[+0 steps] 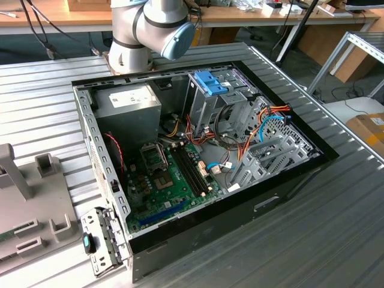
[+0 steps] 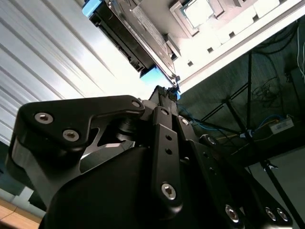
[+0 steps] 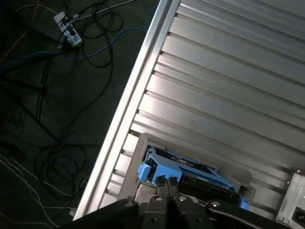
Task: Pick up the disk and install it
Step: 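Pick up the disk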
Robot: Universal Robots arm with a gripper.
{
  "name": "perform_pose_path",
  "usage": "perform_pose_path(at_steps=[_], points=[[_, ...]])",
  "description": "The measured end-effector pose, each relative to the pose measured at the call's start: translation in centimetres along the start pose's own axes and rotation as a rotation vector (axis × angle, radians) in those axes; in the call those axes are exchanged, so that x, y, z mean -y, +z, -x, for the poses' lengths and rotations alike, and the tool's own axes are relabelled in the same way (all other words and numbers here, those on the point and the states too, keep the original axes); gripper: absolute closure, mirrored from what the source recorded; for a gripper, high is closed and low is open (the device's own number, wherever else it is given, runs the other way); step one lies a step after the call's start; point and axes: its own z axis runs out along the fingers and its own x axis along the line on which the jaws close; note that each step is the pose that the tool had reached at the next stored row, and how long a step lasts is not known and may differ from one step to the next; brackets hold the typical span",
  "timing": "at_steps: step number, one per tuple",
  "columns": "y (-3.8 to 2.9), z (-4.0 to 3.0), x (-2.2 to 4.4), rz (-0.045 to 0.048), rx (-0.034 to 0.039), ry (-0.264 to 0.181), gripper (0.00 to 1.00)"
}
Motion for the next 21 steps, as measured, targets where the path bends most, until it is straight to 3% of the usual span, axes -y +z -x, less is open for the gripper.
perform_pose_path(at_steps=[3, 5, 14, 16, 21], points=[[0.00, 0.00, 0.00, -0.0006, -0.0015, -0.039, 0.89], [0.00, 0.00, 0.00, -0.0020, -0.0046, -0.119, 0.89], [0.00, 0.00, 0.00, -0.0051, -0.0117, -0.314, 0.89], [0.01, 0.00, 0.00, -0.0067, -0.0152, -0.407, 0.89], [0.01, 0.00, 0.00, -0.0091, -0.0207, -0.555, 0.89]])
